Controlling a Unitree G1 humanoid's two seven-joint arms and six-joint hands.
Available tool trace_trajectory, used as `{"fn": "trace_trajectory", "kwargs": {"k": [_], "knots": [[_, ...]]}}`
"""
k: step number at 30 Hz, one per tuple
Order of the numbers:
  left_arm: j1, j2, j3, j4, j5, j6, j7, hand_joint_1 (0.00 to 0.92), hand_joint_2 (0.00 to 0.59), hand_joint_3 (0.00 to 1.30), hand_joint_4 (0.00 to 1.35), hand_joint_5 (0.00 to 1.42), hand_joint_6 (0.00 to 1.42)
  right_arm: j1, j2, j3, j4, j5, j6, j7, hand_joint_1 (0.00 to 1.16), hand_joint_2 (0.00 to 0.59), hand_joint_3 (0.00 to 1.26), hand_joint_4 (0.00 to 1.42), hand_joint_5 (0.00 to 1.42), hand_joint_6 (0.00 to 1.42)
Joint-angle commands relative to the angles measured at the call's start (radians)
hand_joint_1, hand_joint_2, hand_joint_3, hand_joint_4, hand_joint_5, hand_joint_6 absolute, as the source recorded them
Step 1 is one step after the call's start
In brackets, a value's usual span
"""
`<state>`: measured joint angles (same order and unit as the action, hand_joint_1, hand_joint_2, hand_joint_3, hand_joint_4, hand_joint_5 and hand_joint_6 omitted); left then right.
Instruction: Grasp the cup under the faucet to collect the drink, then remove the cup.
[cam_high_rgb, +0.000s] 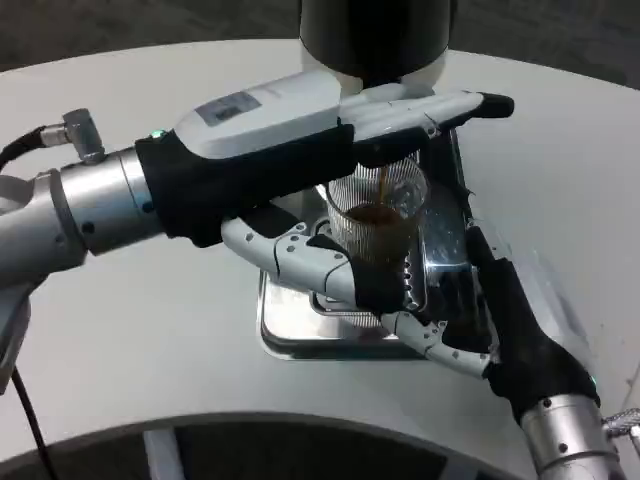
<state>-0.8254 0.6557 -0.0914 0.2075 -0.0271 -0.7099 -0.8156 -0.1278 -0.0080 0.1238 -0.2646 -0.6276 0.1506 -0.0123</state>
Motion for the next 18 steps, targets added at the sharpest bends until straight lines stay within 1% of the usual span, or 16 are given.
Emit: {"fn": "trace_trajectory", "kwargs": {"k": [1, 7, 13, 18], "knots": [[0.035, 0.015, -0.013, -0.013, 0.020, 0.006, -0.008, 0.000, 0.100, 0.00, 0.00, 0.06, 0.00, -0.046, 0.007, 0.009, 0.064, 0.027, -0.009, -0.058, 0.69, 0.204, 0.00, 0.00, 0.00, 0.00], [0.041, 0.023, -0.011, -0.018, 0.022, 0.015, -0.007, 0.000, 0.102, 0.00, 0.00, 0.06, 0.00, -0.107, 0.019, 0.022, 0.157, 0.064, -0.021, -0.113, 0.69, 0.202, 0.00, 0.00, 0.00, 0.00], [0.045, 0.029, -0.009, -0.022, 0.020, 0.020, -0.008, 0.000, 0.105, 0.00, 0.00, 0.06, 0.00, -0.155, 0.025, 0.037, 0.226, 0.091, -0.039, -0.158, 0.69, 0.203, 0.00, 0.00, 0.00, 0.00], [0.044, 0.039, -0.005, -0.019, 0.018, 0.023, -0.010, 0.000, 0.105, 0.00, 0.00, 0.06, 0.00, -0.202, 0.032, 0.039, 0.285, 0.111, -0.047, -0.198, 0.69, 0.203, 0.00, 0.00, 0.00, 0.00]]}}
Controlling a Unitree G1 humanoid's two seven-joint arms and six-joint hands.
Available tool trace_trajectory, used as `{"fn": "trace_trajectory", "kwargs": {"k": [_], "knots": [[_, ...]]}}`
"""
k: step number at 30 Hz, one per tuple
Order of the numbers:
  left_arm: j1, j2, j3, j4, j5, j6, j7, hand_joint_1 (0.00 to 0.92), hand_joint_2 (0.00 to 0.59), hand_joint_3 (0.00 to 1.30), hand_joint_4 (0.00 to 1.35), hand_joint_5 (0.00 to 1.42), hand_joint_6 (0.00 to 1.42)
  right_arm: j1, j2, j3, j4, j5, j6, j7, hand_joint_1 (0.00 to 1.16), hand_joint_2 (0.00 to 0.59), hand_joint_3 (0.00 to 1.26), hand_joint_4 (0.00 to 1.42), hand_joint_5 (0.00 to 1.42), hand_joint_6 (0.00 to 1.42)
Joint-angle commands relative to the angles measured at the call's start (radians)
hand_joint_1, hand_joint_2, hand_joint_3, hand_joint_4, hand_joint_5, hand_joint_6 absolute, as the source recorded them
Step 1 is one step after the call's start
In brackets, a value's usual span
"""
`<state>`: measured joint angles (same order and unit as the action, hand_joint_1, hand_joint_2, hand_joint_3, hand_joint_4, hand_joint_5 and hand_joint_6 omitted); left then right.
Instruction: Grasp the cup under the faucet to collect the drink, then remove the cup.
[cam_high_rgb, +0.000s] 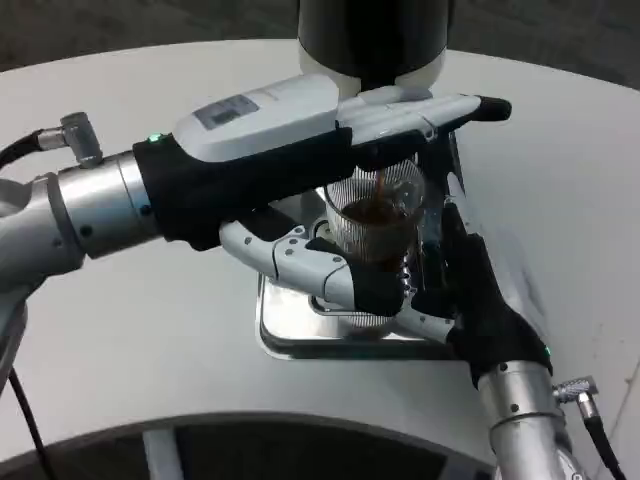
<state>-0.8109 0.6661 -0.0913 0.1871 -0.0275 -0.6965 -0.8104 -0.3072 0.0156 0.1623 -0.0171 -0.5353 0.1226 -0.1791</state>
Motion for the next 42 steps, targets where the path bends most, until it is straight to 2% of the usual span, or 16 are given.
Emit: {"fn": "trace_trajectory", "kwargs": {"k": [1, 5, 11, 29, 33, 37, 42], "knots": [[0.030, 0.030, -0.004, 0.003, 0.018, 0.009, -0.016, 0.000, 0.105, 0.00, 0.00, 0.06, 0.00, -0.030, 0.008, 0.002, 0.046, 0.022, -0.019, -0.037, 0.69, 0.203, 0.00, 0.00, 0.00, 0.00], [0.031, 0.036, -0.001, 0.004, 0.016, 0.010, -0.017, 0.000, 0.105, 0.00, 0.00, 0.06, 0.00, -0.066, 0.012, -0.002, 0.098, 0.043, -0.029, -0.056, 0.69, 0.203, 0.00, 0.00, 0.00, 0.00], [0.032, 0.044, 0.000, 0.004, 0.014, 0.010, -0.017, 0.000, 0.105, 0.00, 0.00, 0.06, 0.00, -0.110, 0.010, -0.003, 0.185, 0.082, -0.084, -0.079, 0.70, 0.200, 0.00, 0.00, 0.00, 0.00], [0.035, 0.049, 0.008, 0.007, 0.006, 0.018, -0.009, 0.000, 0.110, 0.00, 0.00, 0.06, 0.00, -0.171, 0.021, 0.005, 0.306, 0.113, -0.144, -0.121, 0.75, 0.193, 0.00, 0.00, 0.00, 0.04], [0.040, 0.040, 0.037, 0.009, -0.009, 0.029, 0.020, 0.000, 0.119, 0.00, 0.00, 0.06, 0.00, -0.175, 0.023, 0.009, 0.319, 0.117, -0.154, -0.126, 0.77, 0.193, 0.00, 0.00, 0.00, 0.06], [0.062, 0.013, 0.103, 0.024, -0.031, 0.009, 0.094, 0.000, 0.144, 0.00, 0.00, 0.06, 0.00, -0.179, 0.025, 0.009, 0.333, 0.126, -0.167, -0.124, 0.78, 0.195, 0.00, 0.03, 0.03, 0.09], [0.091, 0.001, 0.159, 0.010, -0.042, 0.009, 0.154, 0.000, 0.161, 0.00, 0.00, 0.06, 0.01, -0.185, 0.024, 0.014, 0.353, 0.134, -0.186, -0.114, 0.79, 0.194, 0.00, 0.08, 0.06, 0.12]]}}
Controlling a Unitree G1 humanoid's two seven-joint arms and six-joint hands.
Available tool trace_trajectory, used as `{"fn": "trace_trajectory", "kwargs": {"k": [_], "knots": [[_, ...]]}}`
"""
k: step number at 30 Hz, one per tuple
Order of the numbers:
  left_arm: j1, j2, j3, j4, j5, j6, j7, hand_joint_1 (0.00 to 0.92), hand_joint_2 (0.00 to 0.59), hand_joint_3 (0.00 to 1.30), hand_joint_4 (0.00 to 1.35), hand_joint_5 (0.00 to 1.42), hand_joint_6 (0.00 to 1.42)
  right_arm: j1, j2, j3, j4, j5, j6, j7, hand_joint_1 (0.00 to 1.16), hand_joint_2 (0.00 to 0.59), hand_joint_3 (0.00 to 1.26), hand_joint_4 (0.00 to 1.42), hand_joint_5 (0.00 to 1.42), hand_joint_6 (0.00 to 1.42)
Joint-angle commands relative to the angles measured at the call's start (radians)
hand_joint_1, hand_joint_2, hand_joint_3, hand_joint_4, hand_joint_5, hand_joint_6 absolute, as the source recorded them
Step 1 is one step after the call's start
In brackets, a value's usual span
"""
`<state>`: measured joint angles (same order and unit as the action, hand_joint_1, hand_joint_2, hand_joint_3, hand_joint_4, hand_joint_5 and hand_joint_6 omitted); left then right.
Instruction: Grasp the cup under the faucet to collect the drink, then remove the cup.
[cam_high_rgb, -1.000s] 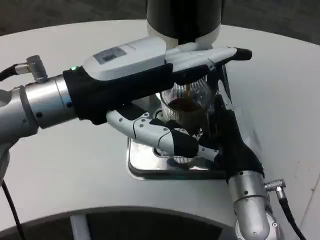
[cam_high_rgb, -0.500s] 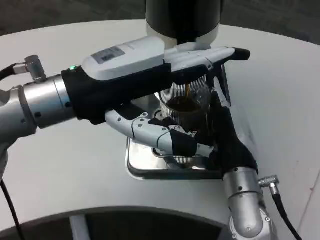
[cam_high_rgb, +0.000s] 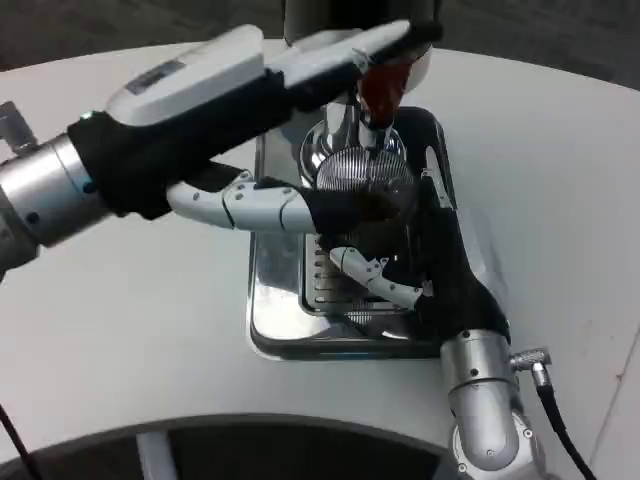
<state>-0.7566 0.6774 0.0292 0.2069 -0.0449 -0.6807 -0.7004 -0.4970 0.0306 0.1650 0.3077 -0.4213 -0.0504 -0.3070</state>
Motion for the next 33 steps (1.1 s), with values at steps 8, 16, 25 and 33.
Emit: {"fn": "trace_trajectory", "kwargs": {"k": [8, 16, 25, 33], "knots": [[0.080, -0.006, 0.070, -0.036, -0.042, 0.009, 0.067, 0.000, 0.175, 0.00, 0.00, 0.06, 0.01, 0.005, 0.017, 0.027, 0.041, 0.020, -0.022, 0.007, 0.82, 0.193, 0.01, 0.12, 0.09, 0.15], [0.101, 0.000, 0.092, -0.045, -0.047, 0.027, 0.069, 0.000, 0.183, 0.00, 0.00, 0.06, 0.01, -0.014, 0.038, 0.011, 0.108, 0.032, -0.050, -0.045, 0.93, 0.197, 0.15, 0.33, 0.31, 0.41], [0.111, 0.008, 0.113, -0.053, -0.045, 0.045, 0.068, 0.000, 0.187, 0.00, 0.00, 0.06, 0.01, -0.054, 0.060, -0.008, 0.194, 0.041, -0.099, -0.127, 1.08, 0.213, 0.38, 0.57, 0.61, 0.76], [0.138, 0.019, 0.129, -0.072, -0.049, 0.061, 0.065, 0.000, 0.190, 0.00, 0.00, 0.06, 0.01, -0.059, 0.072, -0.005, 0.193, 0.012, -0.124, -0.233, 1.16, 0.137, 0.60, 0.74, 0.84, 1.11]]}}
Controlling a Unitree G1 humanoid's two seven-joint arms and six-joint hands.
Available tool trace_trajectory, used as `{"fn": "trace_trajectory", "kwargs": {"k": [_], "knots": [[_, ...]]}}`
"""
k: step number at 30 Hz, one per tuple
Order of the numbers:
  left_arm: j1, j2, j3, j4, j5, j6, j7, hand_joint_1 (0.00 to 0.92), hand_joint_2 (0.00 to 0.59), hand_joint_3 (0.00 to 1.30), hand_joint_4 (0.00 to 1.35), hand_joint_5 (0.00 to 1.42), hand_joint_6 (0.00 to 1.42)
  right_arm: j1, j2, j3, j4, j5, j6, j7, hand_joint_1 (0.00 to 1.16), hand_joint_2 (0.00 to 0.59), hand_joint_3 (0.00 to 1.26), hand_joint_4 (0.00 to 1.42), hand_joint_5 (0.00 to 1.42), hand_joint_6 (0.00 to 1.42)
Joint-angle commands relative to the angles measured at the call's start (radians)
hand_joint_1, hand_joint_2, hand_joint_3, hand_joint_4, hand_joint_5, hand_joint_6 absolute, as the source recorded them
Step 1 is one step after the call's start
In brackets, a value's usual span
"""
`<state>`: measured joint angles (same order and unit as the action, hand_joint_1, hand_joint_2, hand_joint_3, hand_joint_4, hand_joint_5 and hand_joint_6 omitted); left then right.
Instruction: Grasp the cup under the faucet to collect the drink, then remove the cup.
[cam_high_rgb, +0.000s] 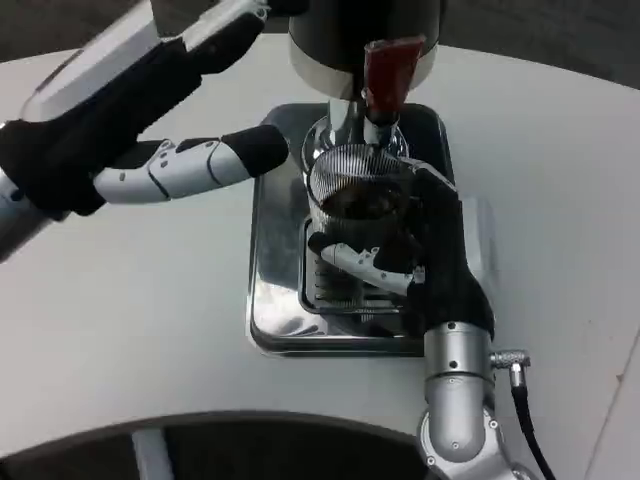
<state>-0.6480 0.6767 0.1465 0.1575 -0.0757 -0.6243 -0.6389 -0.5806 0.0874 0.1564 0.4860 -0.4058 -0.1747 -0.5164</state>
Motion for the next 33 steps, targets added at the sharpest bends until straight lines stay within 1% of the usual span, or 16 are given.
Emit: {"fn": "trace_trajectory", "kwargs": {"k": [1, 6, 7, 9, 11, 18, 22, 25, 27, 33], "knots": [[0.033, 0.020, 0.012, -0.025, -0.019, 0.007, 0.004, 0.000, 0.190, 0.00, 0.00, 0.06, 0.01, 0.029, 0.017, 0.005, 0.009, -0.007, -0.003, -0.035, 1.16, 0.130, 0.61, 0.75, 0.85, 1.13], [0.053, 0.023, 0.016, -0.038, -0.025, 0.015, 0.005, 0.000, 0.188, 0.00, 0.00, 0.06, 0.01, 0.048, 0.022, 0.015, -0.030, -0.016, -0.009, -0.064, 1.16, 0.108, 0.66, 0.79, 0.90, 1.22], [0.056, 0.023, 0.017, -0.040, -0.026, 0.017, 0.006, 0.000, 0.188, 0.00, 0.00, 0.06, 0.01, 0.052, 0.023, 0.018, -0.042, -0.020, 0.001, -0.062, 1.16, 0.107, 0.67, 0.80, 0.91, 1.22], [0.065, 0.021, 0.020, -0.044, -0.027, 0.020, 0.009, 0.000, 0.188, 0.00, 0.00, 0.06, 0.01, 0.056, 0.023, 0.021, -0.053, -0.012, 0.013, -0.040, 1.16, 0.108, 0.67, 0.80, 0.91, 1.23], [0.077, 0.020, 0.024, -0.050, -0.027, 0.024, 0.014, 0.000, 0.188, 0.00, 0.00, 0.05, 0.00, 0.067, 0.027, 0.020, -0.065, -0.002, 0.014, -0.026, 1.16, 0.121, 0.68, 0.80, 0.91, 1.24], [0.138, 0.027, 0.054, -0.081, -0.034, 0.041, 0.022, 0.000, 0.188, 0.00, 0.00, 0.05, 0.00, 0.100, 0.032, 0.027, -0.111, -0.002, 0.023, -0.013, 1.16, 0.127, 0.70, 0.82, 0.91, 1.27], [0.168, 0.030, 0.072, -0.097, -0.034, 0.048, 0.031, 0.000, 0.189, 0.00, 0.00, 0.05, 0.00, 0.127, 0.032, 0.042, -0.155, -0.012, 0.028, -0.001, 1.16, 0.127, 0.71, 0.84, 0.92, 1.28], [0.192, 0.039, 0.087, -0.106, -0.018, 0.049, 0.038, 0.000, 0.148, 0.00, 0.00, 0.01, 0.00, 0.151, 0.033, 0.054, -0.199, -0.018, 0.041, 0.016, 1.16, 0.124, 0.71, 0.84, 0.93, 1.29], [0.205, 0.050, 0.096, -0.108, -0.002, 0.049, 0.042, 0.000, 0.121, 0.00, 0.00, 0.00, 0.00, 0.174, 0.029, 0.063, -0.233, -0.014, 0.051, 0.045, 1.16, 0.122, 0.71, 0.84, 0.93, 1.29], [0.280, 0.092, 0.119, -0.137, 0.087, 0.045, 0.065, 0.000, 0.088, 0.00, 0.00, 0.00, 0.00, 0.254, 0.019, 0.090, -0.350, -0.022, 0.076, 0.114, 1.16, 0.120, 0.71, 0.84, 0.93, 1.31]]}}
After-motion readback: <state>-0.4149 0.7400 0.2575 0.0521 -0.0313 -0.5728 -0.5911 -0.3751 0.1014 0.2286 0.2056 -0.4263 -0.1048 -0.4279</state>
